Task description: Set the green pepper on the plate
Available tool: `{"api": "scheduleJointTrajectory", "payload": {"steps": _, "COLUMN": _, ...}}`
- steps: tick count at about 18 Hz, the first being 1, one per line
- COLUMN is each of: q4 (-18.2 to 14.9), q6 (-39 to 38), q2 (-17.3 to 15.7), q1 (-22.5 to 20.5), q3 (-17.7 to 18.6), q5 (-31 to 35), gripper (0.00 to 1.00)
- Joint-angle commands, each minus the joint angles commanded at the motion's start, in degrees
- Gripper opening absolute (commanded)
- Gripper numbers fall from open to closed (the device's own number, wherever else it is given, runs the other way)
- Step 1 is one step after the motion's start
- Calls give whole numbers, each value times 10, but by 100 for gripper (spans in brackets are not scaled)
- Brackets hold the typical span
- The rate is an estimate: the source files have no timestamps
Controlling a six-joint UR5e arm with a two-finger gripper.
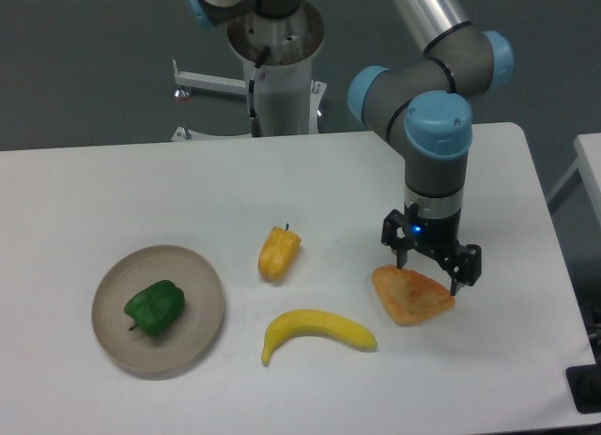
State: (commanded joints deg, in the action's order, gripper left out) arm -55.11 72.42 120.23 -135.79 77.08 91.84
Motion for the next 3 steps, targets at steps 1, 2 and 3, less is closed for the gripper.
{"api": "scheduleJointTrajectory", "payload": {"steps": 1, "q4": 2, "q6": 0, "q2": 4, "q1": -2, "q3": 0, "q5": 0, "gripper": 100}}
{"api": "scheduleJointTrajectory", "payload": {"steps": 2, "q4": 1, "q6": 1, "q2": 5, "q1": -6, "q3": -3, "q5": 0, "gripper": 100}}
{"api": "scheduleJointTrajectory", "payload": {"steps": 3, "q4": 0, "q6": 2, "q2": 6, "q1": -10, "q3": -6, "q5": -1, "gripper": 100}}
